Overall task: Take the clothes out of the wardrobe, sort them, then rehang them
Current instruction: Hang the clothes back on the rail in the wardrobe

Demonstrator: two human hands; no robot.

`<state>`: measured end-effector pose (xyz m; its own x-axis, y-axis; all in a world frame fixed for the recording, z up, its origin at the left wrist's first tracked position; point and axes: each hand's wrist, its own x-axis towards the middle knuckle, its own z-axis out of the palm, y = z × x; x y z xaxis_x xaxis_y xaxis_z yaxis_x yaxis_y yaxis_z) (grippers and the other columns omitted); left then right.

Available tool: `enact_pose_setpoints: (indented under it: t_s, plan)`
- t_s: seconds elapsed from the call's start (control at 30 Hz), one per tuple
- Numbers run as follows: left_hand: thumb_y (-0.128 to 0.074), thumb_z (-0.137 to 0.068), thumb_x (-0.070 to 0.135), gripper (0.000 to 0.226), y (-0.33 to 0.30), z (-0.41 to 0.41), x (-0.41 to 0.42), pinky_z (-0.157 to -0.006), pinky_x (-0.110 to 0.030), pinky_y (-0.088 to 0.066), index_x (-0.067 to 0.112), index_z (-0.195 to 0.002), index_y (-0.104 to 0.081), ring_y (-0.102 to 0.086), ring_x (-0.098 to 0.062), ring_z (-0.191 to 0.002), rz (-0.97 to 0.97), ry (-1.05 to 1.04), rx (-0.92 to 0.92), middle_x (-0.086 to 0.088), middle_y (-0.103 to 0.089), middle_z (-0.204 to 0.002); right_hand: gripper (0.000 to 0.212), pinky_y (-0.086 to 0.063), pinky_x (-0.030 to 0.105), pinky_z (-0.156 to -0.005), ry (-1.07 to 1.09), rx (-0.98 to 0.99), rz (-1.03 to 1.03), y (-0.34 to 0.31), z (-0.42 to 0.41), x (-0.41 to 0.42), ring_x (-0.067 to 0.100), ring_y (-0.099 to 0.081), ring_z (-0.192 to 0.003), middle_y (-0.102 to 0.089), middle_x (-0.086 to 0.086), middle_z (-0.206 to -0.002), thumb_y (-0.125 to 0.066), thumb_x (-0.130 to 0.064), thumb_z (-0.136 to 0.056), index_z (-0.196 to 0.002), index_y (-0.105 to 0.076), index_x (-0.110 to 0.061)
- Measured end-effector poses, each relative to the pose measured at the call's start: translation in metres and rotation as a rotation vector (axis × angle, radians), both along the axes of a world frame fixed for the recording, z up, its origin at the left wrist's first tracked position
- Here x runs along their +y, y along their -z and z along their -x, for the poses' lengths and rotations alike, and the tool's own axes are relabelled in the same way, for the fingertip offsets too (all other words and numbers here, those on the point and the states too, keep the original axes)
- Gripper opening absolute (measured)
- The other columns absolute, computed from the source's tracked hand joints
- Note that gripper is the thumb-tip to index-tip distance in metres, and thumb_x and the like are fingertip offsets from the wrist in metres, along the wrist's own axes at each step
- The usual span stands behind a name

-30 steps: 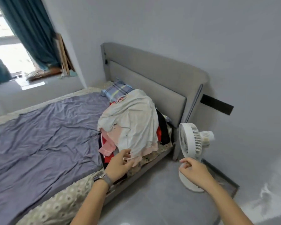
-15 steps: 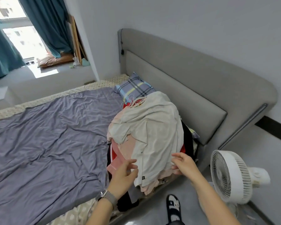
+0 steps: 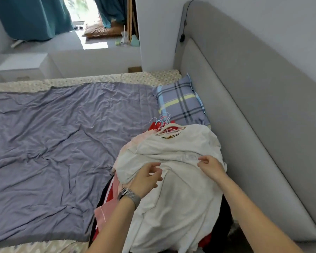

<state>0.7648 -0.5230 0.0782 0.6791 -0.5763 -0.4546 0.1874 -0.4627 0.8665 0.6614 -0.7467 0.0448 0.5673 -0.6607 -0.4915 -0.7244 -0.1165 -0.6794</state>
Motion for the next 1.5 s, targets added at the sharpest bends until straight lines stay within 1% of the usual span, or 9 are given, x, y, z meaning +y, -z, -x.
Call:
enact_pose_setpoints:
  t_s: [0.27, 0.57, 0.73, 0.87, 1.03, 1.17, 1.27, 1.4, 1.5]
  plan:
    - [-0.054, -0.091, 0.02, 0.022, 0.021, -0.065, -0.053, -0.063, -0.02, -0.049, 0.025, -0.112, -0.055, -0.065, -0.011, -0.081, -0.133, -0.064, -0.105, 0.007, -0.062, -0.093, 0.063, -0.036, 0.041, -0.103, -0.474, 0.273, 0.404, 0.048, -0.124, -0.116, 0.034, -0.035, -0.131, -0.046, 0.009, -0.139, -0.059, -0.026, -0.085, -0.142, -0.035, -0.017]
    - [-0.055, -0.091, 0.02, 0.022, 0.041, -0.099, -0.032, -0.064, -0.026, -0.053, 0.027, -0.112, -0.054, -0.065, -0.018, -0.087, -0.214, -0.216, -0.114, 0.006, -0.061, -0.1, 0.058, -0.03, 0.047, -0.105, -0.379, 0.537, 0.508, 0.104, -0.17, -0.158, 0.034, -0.037, -0.13, -0.04, 0.013, -0.141, -0.062, -0.039, -0.083, -0.132, -0.045, -0.013]
    - [-0.055, -0.09, 0.014, 0.026, 0.051, -0.097, -0.025, -0.079, -0.031, -0.053, 0.022, -0.116, -0.056, -0.061, -0.009, -0.088, -0.283, -0.207, -0.262, 0.004, -0.061, -0.108, 0.05, -0.046, 0.036, -0.08, -0.426, 0.307, 0.666, 0.098, -0.164, -0.13, 0.03, -0.06, -0.104, -0.067, 0.009, -0.108, -0.049, -0.062, -0.086, -0.115, -0.061, -0.023]
    - [-0.054, -0.091, 0.029, 0.044, 0.049, -0.095, -0.029, -0.101, -0.031, -0.04, 0.016, -0.132, -0.046, -0.047, -0.013, -0.118, -0.286, -0.132, -0.535, 0.002, -0.047, -0.131, 0.043, -0.048, 0.032, -0.069, -0.573, 0.155, 0.735, 0.059, -0.13, -0.117, 0.025, -0.066, -0.086, -0.072, 0.001, -0.086, -0.049, -0.068, -0.083, -0.101, -0.069, -0.034]
    - [-0.027, -0.083, 0.064, 0.066, 0.044, -0.101, -0.042, -0.109, -0.039, -0.017, 0.033, -0.14, -0.033, -0.027, -0.01, -0.134, -0.553, 0.102, -0.77, 0.012, -0.033, -0.142, 0.041, -0.042, 0.032, -0.056, -0.498, -0.03, 0.276, 0.028, -0.077, -0.129, 0.017, -0.058, -0.06, -0.06, 0.001, -0.055, -0.069, -0.066, -0.067, -0.057, -0.064, -0.026]
    - [-0.014, -0.075, 0.068, 0.046, 0.044, -0.103, -0.047, -0.081, -0.031, -0.015, 0.046, -0.083, -0.054, -0.042, -0.007, -0.096, -0.521, 0.061, -0.694, 0.026, -0.054, -0.082, 0.071, -0.026, 0.028, -0.053, -0.486, 0.012, -0.073, 0.023, -0.06, -0.141, 0.01, -0.038, -0.052, -0.041, -0.003, -0.054, -0.062, -0.082, -0.051, -0.053, -0.045, -0.013]
    - [-0.015, -0.074, 0.066, 0.041, 0.045, -0.101, -0.039, -0.072, -0.03, -0.013, 0.045, -0.066, -0.05, -0.039, -0.002, -0.085, -0.477, 0.015, -0.69, 0.029, -0.056, -0.07, 0.057, -0.036, 0.027, -0.063, -0.473, 0.129, -0.218, 0.024, -0.08, -0.141, 0.011, -0.05, -0.064, -0.053, -0.007, -0.065, -0.047, -0.073, -0.08, -0.061, -0.055, -0.02]
    - [-0.017, -0.075, 0.064, 0.047, 0.043, -0.099, -0.031, -0.071, -0.031, -0.015, 0.04, -0.073, -0.057, -0.038, 0.005, -0.082, -0.465, 0.032, -0.759, 0.033, -0.057, -0.077, 0.012, -0.035, 0.021, -0.06, -0.653, 0.214, 0.044, 0.045, -0.138, -0.142, 0.011, -0.052, -0.071, -0.058, -0.003, -0.098, -0.05, -0.036, -0.095, -0.103, -0.051, -0.026]
    - [-0.019, -0.077, 0.062, 0.041, 0.041, -0.098, -0.027, -0.07, -0.032, -0.014, 0.044, -0.092, -0.053, -0.039, 0.006, -0.082, -0.462, 0.038, -0.787, 0.027, -0.057, -0.067, 0.044, -0.043, 0.027, -0.074, -0.738, 0.197, 0.176, 0.078, -0.172, -0.136, 0.02, -0.057, -0.096, -0.06, -0.001, -0.118, -0.05, -0.017, -0.089, -0.129, -0.045, -0.035]
